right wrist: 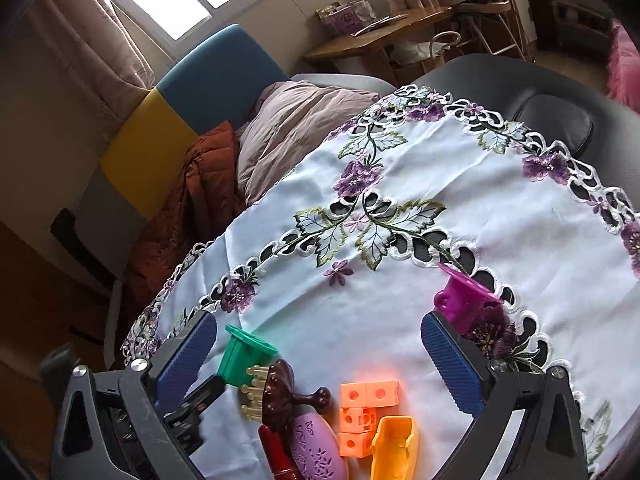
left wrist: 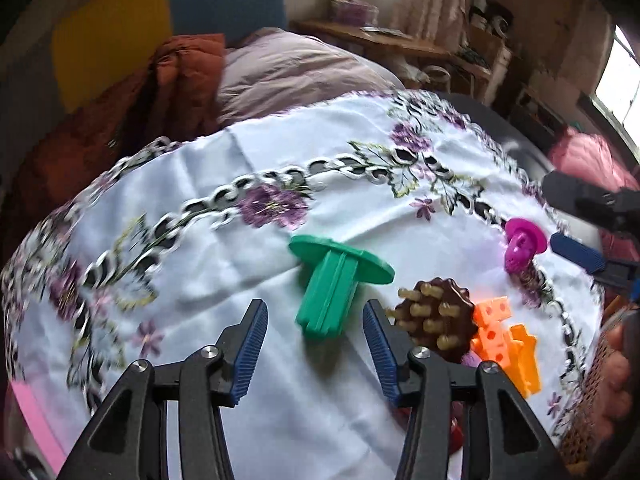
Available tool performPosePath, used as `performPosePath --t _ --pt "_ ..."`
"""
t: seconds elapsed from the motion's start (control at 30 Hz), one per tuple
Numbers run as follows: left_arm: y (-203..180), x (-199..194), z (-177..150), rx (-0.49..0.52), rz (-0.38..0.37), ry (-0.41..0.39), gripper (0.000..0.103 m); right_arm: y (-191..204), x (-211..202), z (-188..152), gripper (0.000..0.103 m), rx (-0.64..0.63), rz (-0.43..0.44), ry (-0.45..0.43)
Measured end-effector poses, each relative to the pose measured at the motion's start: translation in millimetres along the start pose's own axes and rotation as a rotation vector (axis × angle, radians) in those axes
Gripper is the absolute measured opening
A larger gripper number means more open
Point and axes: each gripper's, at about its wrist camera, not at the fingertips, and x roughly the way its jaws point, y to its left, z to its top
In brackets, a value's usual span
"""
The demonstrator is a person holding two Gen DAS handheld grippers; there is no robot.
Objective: Organize rigid objects
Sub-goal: 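Reach the left tool to the green spool holder and grasp it, then lift the green holder with the left tool while the right tool grasps the brown comb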
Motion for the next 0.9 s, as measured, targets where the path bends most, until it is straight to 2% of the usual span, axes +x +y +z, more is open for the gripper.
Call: performPosePath --t 0.2,0.23,0.27,0.33,0.37,0.4,0.53,0.63,0.83,0.9 --pt "-1 31 14 0.032 -0.004 0.036 0.050 0 5 0 0.103 0.006 0.000 0.015" --pt "0 34 15 0.028 -0.022 0.038 0.044 0 6 0 0.103 0.007 0.000 0.019" --pt "0 38 16 0.021 -0.033 0.045 0.033 0 6 0 0.103 0.006 -0.001 0.021" --pt "-1 44 11 0.017 -0.003 0.051 0.030 1 8 0 0.103 -0.002 -0.004 0.028" --pt "1 42 7 0.004 -0.013 0.040 0.030 1 9 0 0.103 -0.005 -0.003 0.031" --pt "3 39 2 -0.005 -0.028 0.015 0.030 2 9 0 0.103 -0.011 -0.003 0.033" --pt "18 18 -27 -0.108 0.004 0.020 0.030 6 10 -2 0.103 -0.032 0.004 0.043" --pt "28 -4 -57 -0.160 0.061 0.019 0.030 9 12 -4 0.103 -0.050 0.015 0.059" --pt "32 -38 -114 -0.220 0.101 0.001 0.030 21 17 -12 0.103 -0.111 0.022 0.098" --pt "32 -45 -131 -0.239 0.093 -0.010 0.030 27 19 -15 0.103 -0.147 0.022 0.110"
